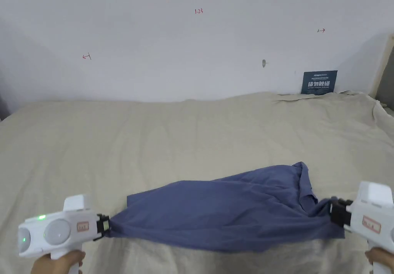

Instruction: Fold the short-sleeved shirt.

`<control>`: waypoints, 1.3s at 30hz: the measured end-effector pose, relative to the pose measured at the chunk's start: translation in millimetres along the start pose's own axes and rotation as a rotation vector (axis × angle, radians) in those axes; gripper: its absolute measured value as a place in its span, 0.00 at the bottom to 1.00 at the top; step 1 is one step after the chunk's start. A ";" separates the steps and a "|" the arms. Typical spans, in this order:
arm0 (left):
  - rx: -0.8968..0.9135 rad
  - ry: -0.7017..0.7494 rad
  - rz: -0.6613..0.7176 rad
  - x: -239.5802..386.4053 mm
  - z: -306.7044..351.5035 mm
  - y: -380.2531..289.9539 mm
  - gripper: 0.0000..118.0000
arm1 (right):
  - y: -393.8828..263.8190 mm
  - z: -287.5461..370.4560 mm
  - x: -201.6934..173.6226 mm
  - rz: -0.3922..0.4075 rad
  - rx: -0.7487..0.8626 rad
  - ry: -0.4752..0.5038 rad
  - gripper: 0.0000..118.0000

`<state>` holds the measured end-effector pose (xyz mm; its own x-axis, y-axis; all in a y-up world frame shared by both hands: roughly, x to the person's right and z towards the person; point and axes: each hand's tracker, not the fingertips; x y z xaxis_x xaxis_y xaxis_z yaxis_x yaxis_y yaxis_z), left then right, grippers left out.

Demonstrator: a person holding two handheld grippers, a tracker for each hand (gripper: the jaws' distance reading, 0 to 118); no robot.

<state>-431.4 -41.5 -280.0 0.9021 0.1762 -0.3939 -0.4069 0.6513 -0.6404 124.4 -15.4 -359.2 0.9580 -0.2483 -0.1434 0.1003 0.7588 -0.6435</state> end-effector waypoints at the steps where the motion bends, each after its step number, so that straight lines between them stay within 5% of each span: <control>1: -0.015 -0.004 0.007 -3.5 1.2 -11.8 0.01 | -11.9 5.8 1.0 -0.005 -0.019 -0.007 0.02; 8: -0.150 0.010 -0.029 -20.2 16.0 -86.2 0.01 | -91.0 49.8 9.1 -0.064 -0.135 0.005 0.02; 19: -0.186 0.053 -0.074 -60.2 68.4 -118.1 0.01 | -124.6 100.3 35.2 -0.071 -0.206 -0.006 0.02; 39: -0.274 0.087 -0.047 -63.5 43.9 -134.8 0.01 | -140.0 69.1 23.9 -0.079 -0.316 -0.110 0.02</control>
<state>-427.6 -108.2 -139.7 0.9100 0.0784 -0.4072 -0.3991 0.4318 -0.8088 151.8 -86.0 -220.6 0.9755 -0.2196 -0.0133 0.1035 0.5113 -0.8531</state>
